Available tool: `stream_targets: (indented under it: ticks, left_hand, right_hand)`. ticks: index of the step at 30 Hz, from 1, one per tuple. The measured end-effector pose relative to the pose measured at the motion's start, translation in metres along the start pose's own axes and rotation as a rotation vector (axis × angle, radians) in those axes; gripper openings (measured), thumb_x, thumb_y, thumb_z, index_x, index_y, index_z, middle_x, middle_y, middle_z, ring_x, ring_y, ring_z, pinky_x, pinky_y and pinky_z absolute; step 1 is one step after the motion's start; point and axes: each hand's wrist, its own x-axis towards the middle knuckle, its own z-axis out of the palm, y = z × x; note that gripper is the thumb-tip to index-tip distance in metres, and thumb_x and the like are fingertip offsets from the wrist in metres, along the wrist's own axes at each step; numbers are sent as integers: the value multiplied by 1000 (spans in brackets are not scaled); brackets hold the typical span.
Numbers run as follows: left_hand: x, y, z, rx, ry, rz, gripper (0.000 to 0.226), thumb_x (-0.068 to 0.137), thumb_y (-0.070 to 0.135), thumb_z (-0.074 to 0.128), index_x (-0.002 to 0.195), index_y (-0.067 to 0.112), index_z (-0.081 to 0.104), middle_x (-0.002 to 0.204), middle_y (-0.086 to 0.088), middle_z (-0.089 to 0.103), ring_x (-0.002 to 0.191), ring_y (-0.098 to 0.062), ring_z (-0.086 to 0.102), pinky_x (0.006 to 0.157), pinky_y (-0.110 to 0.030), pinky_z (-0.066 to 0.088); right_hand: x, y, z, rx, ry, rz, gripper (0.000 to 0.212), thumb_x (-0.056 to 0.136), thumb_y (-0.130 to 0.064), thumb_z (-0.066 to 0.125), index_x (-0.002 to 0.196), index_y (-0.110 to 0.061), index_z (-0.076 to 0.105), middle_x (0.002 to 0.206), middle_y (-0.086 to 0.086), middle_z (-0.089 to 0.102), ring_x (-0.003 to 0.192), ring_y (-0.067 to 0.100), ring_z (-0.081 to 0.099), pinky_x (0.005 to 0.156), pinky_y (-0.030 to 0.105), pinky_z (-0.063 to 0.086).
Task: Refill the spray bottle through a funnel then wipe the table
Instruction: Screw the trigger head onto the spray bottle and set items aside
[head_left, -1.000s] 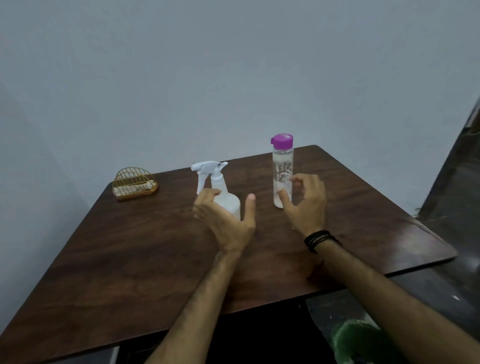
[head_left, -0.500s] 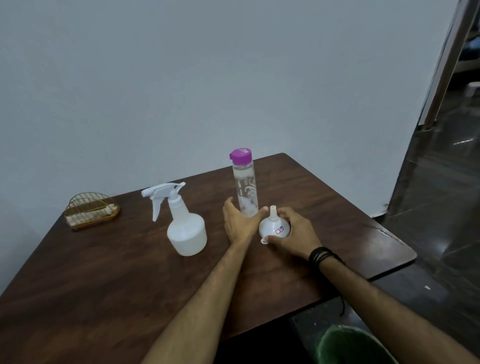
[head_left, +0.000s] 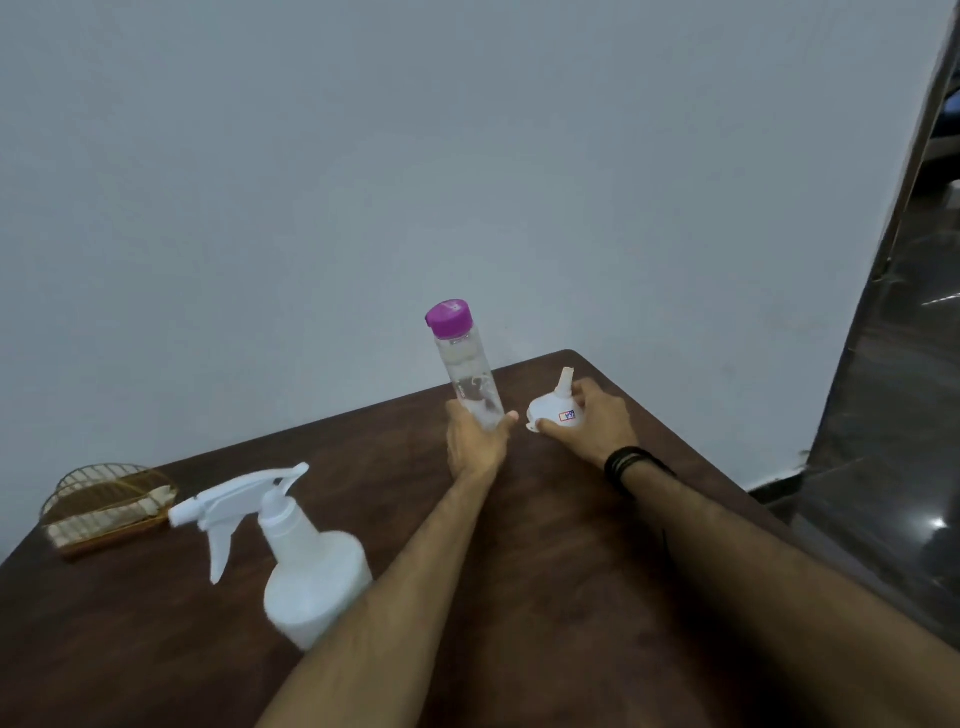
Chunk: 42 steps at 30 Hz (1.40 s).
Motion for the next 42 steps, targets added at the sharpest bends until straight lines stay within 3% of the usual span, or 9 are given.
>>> stream_targets:
  ticks: [2, 5, 15, 21, 24, 27, 34, 39, 42]
  left_hand:
    - [32, -4, 16, 61, 37, 3, 73, 63, 60, 78, 115, 14, 57, 109, -1, 66, 99, -22, 68, 78, -36, 59]
    - [62, 2, 30, 62, 57, -15, 62, 74, 44, 83, 120, 10, 57, 117, -7, 63, 106, -26, 63, 83, -35, 55]
    - [115, -28, 58, -13, 138, -41, 60, 78, 34, 81, 126, 12, 51, 126, -6, 60, 117, -26, 58, 92, -37, 50]
    - [101, -32, 51, -41, 75, -65, 121, 64, 35, 92, 154, 6, 17, 154, -14, 38, 142, -29, 38, 114, -38, 37]
    - [77, -33, 37, -30, 49, -85, 129, 63, 35, 93, 156, 6, 9, 158, -15, 32, 145, -29, 34, 116, -39, 35]
    - [38, -36, 18, 61, 24, -72, 113, 72, 33, 87, 155, 8, 16, 156, -11, 35, 142, -25, 39, 111, -33, 39]
    - [-83, -50, -50, 211, -126, 171, 68, 81, 27, 76, 138, 15, 42, 138, 0, 42, 124, -14, 48, 97, -21, 43]
    - [-150, -62, -107, 325, -179, 287, 40, 84, 32, 71, 117, 20, 51, 117, 5, 50, 98, -8, 53, 81, -25, 50]
    - [-183, -68, -138, 315, -2, 361, 23, 84, 35, 70, 102, 28, 58, 98, 15, 60, 87, -2, 58, 76, -25, 54]
  right_hand:
    - [32, 6, 11, -21, 6, 22, 62, 66, -50, 81, 111, -14, 57, 103, 3, 68, 98, 23, 64, 82, 34, 51]
    - [72, 18, 31, -29, 20, 47, 60, 65, -50, 81, 107, -13, 58, 101, 3, 66, 94, 22, 63, 75, 30, 48]
    - [129, 37, 77, -78, -25, 16, 64, 70, -42, 80, 122, -12, 57, 118, 8, 56, 107, 25, 57, 86, 33, 44]
    - [113, 32, 71, -19, 15, 62, 90, 70, -47, 83, 140, -9, 42, 137, 9, 46, 126, 26, 48, 95, 36, 44]
    - [86, 21, 69, 30, 104, 37, 86, 75, -46, 79, 140, -7, 39, 139, 11, 43, 129, 26, 43, 100, 37, 43]
    - [50, 7, 72, 63, 184, -44, 68, 76, -43, 79, 129, -12, 49, 130, 7, 47, 121, 23, 47, 95, 33, 46]
    - [-43, -45, 83, 226, 87, -131, 41, 82, -40, 74, 114, -20, 58, 116, -1, 55, 111, 15, 52, 93, 28, 44]
    - [-102, -87, 90, 481, -203, -118, 32, 89, -42, 68, 114, -22, 64, 109, -9, 65, 104, 8, 61, 84, 18, 47]
    - [-125, -114, 88, 512, -420, -176, 32, 92, -48, 60, 117, -28, 65, 112, -12, 66, 109, 4, 59, 88, 17, 45]
